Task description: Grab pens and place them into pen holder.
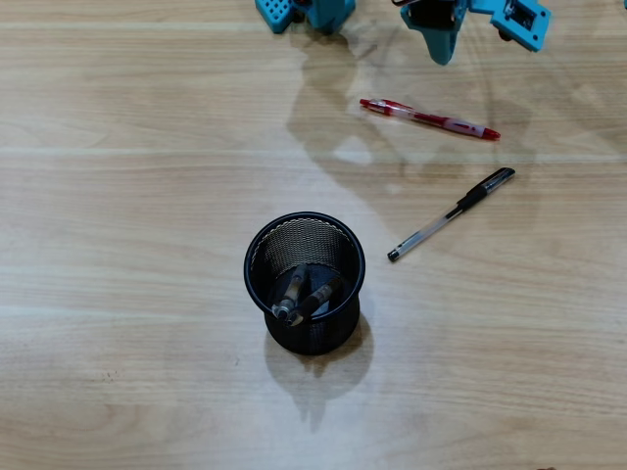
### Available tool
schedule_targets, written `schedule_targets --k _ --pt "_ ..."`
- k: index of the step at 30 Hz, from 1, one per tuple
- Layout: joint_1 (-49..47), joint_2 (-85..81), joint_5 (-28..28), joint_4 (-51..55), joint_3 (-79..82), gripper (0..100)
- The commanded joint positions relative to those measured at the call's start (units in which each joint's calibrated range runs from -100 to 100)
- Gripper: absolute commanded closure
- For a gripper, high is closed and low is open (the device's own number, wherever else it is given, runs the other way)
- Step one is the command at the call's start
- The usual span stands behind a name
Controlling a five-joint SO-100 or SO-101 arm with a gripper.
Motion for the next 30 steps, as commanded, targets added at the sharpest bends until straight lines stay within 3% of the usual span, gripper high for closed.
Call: schedule_targets --k 1,4,20,30 --pt "-1.6 1.5 -0.6 -0.6 -2.7 80" --pt "-2.5 3.4 -0.6 -0.6 -4.9 69" --pt "-3.6 15.5 -2.5 -0.8 -8.0 74" --pt "-3.6 24.5 -2.8 -10.0 -7.7 74"
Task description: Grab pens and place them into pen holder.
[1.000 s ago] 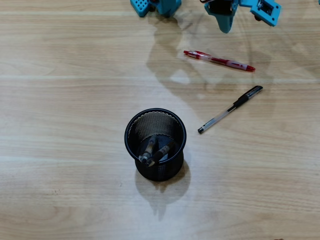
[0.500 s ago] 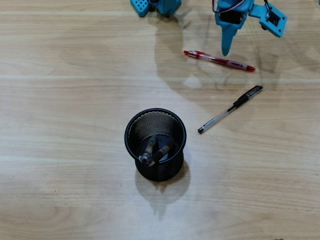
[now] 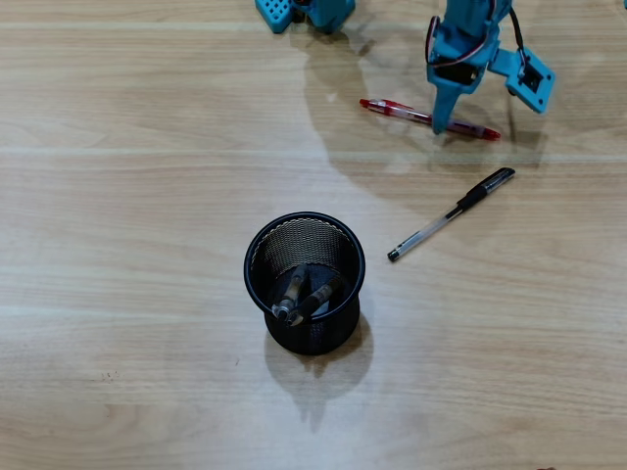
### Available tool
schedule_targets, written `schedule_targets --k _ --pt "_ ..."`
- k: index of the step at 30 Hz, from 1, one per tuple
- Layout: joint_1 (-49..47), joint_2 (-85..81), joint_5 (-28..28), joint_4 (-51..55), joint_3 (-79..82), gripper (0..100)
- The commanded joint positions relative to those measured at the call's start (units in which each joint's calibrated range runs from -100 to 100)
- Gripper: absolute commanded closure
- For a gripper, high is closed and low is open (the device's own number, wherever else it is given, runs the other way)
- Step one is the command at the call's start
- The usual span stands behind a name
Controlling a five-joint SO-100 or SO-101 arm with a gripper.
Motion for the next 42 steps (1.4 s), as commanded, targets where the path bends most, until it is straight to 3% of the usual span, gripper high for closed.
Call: schedule_targets --k 1,8,20,29,36,42 --pt "0.0 1.3 -0.2 -3.1 -2.3 74" --pt "-0.6 3.2 -1.6 -6.2 -2.2 76" --pt "-1.2 3.3 -2.3 -6.5 -0.2 99" --pt "-0.1 -0.6 -2.2 -5.4 -1.6 98" --pt "8.6 -17.0 -1.9 3.4 -6.5 98" --pt "19.7 -27.1 0.6 3.8 -11.9 98"
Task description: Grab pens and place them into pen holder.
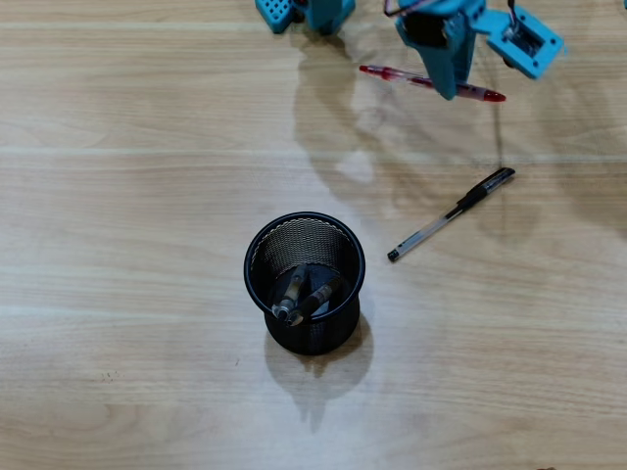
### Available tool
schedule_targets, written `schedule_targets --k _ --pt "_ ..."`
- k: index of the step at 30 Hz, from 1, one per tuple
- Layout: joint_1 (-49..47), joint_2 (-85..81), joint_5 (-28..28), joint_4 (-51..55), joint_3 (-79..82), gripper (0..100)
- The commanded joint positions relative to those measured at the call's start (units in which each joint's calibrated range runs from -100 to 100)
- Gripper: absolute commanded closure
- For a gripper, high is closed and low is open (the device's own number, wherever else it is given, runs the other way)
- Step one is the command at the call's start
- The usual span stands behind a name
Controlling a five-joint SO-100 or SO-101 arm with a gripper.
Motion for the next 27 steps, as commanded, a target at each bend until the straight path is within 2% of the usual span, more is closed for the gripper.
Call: schedule_targets --k 1,7,18,27 --pt "6.7 -7.1 1.7 0.0 -5.9 98" --pt "14.7 -9.6 4.0 -2.6 -17.1 98" --pt "20.5 -8.4 5.4 -30.5 -19.6 98" --pt "23.2 0.0 1.6 -47.2 -19.0 98"
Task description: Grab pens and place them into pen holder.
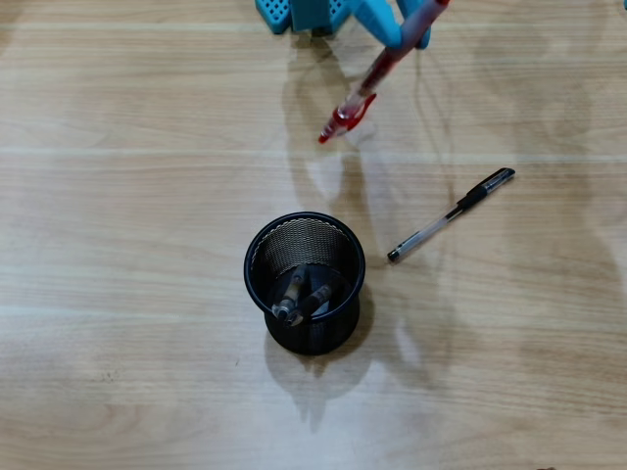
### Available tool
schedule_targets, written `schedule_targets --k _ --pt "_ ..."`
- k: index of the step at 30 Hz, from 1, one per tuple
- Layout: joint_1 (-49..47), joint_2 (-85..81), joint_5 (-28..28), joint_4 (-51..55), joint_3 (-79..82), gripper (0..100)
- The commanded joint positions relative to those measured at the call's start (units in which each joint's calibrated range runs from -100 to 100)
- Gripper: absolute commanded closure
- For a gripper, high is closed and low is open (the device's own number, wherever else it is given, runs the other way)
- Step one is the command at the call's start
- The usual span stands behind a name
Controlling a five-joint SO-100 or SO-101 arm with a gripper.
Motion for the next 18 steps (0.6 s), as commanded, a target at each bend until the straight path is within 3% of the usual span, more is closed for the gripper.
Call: schedule_targets --k 1,14,18 --pt "1.9 2.1 -1.6 -7.0 -1.6 98" --pt "5.9 8.4 -8.6 -51.5 26.1 98" --pt "6.9 9.7 -9.2 -57.3 29.9 98"
